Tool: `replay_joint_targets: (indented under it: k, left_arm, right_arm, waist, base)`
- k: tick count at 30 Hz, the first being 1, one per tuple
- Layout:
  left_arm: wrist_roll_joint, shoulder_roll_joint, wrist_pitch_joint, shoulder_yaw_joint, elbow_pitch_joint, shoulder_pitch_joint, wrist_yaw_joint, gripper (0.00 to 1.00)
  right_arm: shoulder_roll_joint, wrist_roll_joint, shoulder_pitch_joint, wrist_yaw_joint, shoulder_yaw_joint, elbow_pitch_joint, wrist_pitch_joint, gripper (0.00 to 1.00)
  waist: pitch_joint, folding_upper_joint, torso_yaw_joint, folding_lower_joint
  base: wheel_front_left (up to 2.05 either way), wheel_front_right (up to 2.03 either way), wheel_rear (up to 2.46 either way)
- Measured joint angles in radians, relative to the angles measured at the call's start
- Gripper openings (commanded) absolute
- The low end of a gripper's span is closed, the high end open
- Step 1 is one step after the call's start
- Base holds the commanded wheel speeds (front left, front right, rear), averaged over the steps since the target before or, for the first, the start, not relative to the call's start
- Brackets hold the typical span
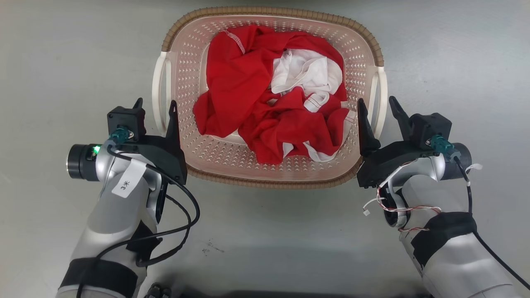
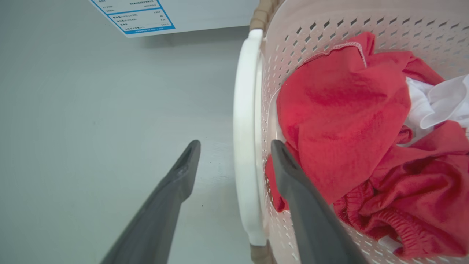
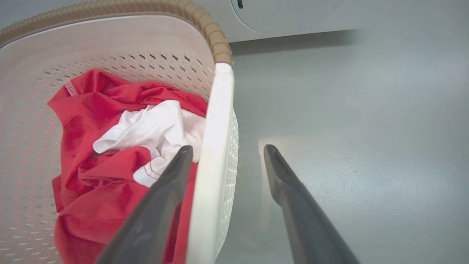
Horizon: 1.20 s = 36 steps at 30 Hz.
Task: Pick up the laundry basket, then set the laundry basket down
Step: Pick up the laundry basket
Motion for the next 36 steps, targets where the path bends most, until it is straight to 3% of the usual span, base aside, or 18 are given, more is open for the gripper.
replay_joint_targets:
  k: [10,20,21,22,23,24,29,30,31,32,36]
  left_arm:
    - [0.0,-0.002,-0.003,-0.02,0.058,-0.045,-0.044,1.0]
    - [-0.011,-0.002,-0.004,-0.021,0.109,-0.063,-0.053,1.0]
    - [-0.013,-0.002,-0.004,-0.021,0.113,-0.065,-0.057,0.97]
    - [-0.014,-0.002,-0.004,-0.021,0.119,-0.069,-0.06,0.85]
    - [-0.015,-0.002,-0.004,-0.022,0.126,-0.076,-0.06,0.73]
    - [-0.015,-0.002,-0.004,-0.022,0.129,-0.08,-0.061,0.69]
    - [-0.021,-0.003,-0.004,-0.023,0.141,-0.083,-0.062,0.62]
    - [-0.023,-0.003,-0.004,-0.023,0.144,-0.083,-0.062,0.59]
    - [-0.023,-0.003,-0.004,-0.023,0.147,-0.085,-0.062,0.59]
    - [-0.024,-0.003,-0.004,-0.023,0.152,-0.086,-0.068,0.54]
    - [-0.024,-0.003,-0.008,-0.026,0.166,-0.098,-0.069,0.22]
  right_arm:
    - [0.0,0.059,-0.028,-0.015,0.047,0.034,0.0,1.0]
    - [0.0,0.102,-0.045,-0.024,0.089,0.063,0.0,1.0]
    - [0.0,0.11,-0.046,-0.024,0.093,0.064,0.0,1.0]
    - [0.0,0.114,-0.048,-0.024,0.097,0.066,0.0,0.98]
    - [0.0,0.118,-0.05,-0.025,0.103,0.067,0.0,0.88]
    - [0.0,0.121,-0.055,-0.025,0.108,0.069,0.0,0.81]
    - [0.0,0.137,-0.07,-0.026,0.126,0.069,0.0,0.75]
    - [0.0,0.139,-0.07,-0.026,0.13,0.07,0.0,0.64]
    - [0.0,0.142,-0.07,-0.027,0.134,0.071,0.0,0.64]
    - [0.0,0.146,-0.071,-0.032,0.139,0.073,0.0,0.51]
    - [0.0,0.159,-0.087,-0.033,0.156,0.085,0.0,0.35]
  waist:
    - [0.012,0.0,-0.004,0.0]
    - [0.019,0.0,-0.011,0.0]
    - [0.019,0.0,-0.011,0.0]
    - [0.019,0.0,-0.012,0.0]
    - [0.018,0.0,-0.012,0.0]
    - [0.018,0.0,-0.013,0.0]
    - [0.017,0.0,-0.015,0.0]
    - [0.016,0.0,-0.015,0.0]
    - [0.016,0.0,-0.016,0.0]
    - [0.015,0.0,-0.016,0.0]
    - [0.014,0.0,-0.018,0.0]
  base:
    - [0.0,0.0,0.0]
    - [0.0,0.0,0.0]
    - [0.0,0.0,0.0]
    - [0.0,0.0,0.0]
    - [0.0,0.0,0.0]
    - [0.0,0.0,0.0]
    - [0.0,0.0,0.0]
    - [0.0,0.0,0.0]
    - [0.0,0.0,0.0]
    - [0.0,0.0,0.0]
    - [0.0,0.0,0.0]
